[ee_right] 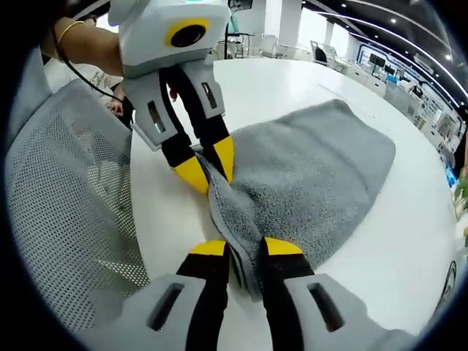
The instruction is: Fold the towel on the table until its edges align and the towel forms a compact rectangular stack.
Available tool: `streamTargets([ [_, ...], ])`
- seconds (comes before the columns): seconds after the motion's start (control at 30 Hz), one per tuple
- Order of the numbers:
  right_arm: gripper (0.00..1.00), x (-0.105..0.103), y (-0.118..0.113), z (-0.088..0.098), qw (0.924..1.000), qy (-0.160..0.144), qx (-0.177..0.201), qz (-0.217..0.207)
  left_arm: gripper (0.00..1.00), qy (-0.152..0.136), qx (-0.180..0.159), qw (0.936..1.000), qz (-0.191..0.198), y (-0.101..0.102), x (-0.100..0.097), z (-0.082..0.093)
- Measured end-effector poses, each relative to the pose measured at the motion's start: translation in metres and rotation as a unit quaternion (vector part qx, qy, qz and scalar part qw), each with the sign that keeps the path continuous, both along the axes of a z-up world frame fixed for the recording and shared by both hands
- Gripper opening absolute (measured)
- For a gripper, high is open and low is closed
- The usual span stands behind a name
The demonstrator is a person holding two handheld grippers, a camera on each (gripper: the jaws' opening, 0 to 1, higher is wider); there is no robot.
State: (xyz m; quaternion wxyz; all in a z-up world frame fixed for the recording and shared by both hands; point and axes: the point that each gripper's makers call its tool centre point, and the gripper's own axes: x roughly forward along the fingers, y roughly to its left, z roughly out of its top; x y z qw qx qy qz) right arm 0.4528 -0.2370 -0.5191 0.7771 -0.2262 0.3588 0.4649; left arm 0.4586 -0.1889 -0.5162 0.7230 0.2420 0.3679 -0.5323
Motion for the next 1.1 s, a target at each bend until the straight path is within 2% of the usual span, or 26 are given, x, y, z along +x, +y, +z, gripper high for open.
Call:
streamTargets([
  [0.47,0.06,0.008,-0.002,-0.001,0.9985,0.047,0.001,-0.029,0.08,0.011,-0.012,0.9999,-0.002,-0.002,0.001,-0.001],
  [0.57,0.05,0.010,-0.002,0.000,0.9968,0.063,0.012,-0.048,0.08,0.007,-0.008,0.9999,-0.005,-0.002,0.000,-0.001],
  [0.73,0.04,0.009,-0.002,0.001,0.9967,0.064,0.013,-0.047,0.09,-0.010,0.006,0.9997,-0.023,-0.002,-0.003,-0.001],
  [0.83,0.04,0.009,-0.003,0.000,0.9963,0.067,0.014,-0.052,0.12,0.006,0.007,0.9997,-0.023,-0.002,-0.003,0.000],
  [0.9,0.04,0.010,-0.002,0.001,0.9954,0.074,0.018,-0.058,0.15,0.014,0.017,0.9990,-0.038,-0.005,-0.008,0.001],
  [0.93,0.04,0.010,-0.002,0.001,0.9953,0.075,0.018,-0.059,0.16,0.011,0.024,0.9985,-0.048,-0.004,-0.008,-0.001],
  [1.0,0.04,0.008,-0.002,0.002,0.9951,0.077,0.018,-0.060,0.16,-0.014,0.044,0.9967,-0.067,-0.005,-0.010,-0.001],
  [1.1,0.04,0.011,-0.002,0.001,0.9950,0.077,0.018,-0.061,0.15,-0.037,0.054,0.9948,-0.079,-0.004,-0.009,-0.001],
])
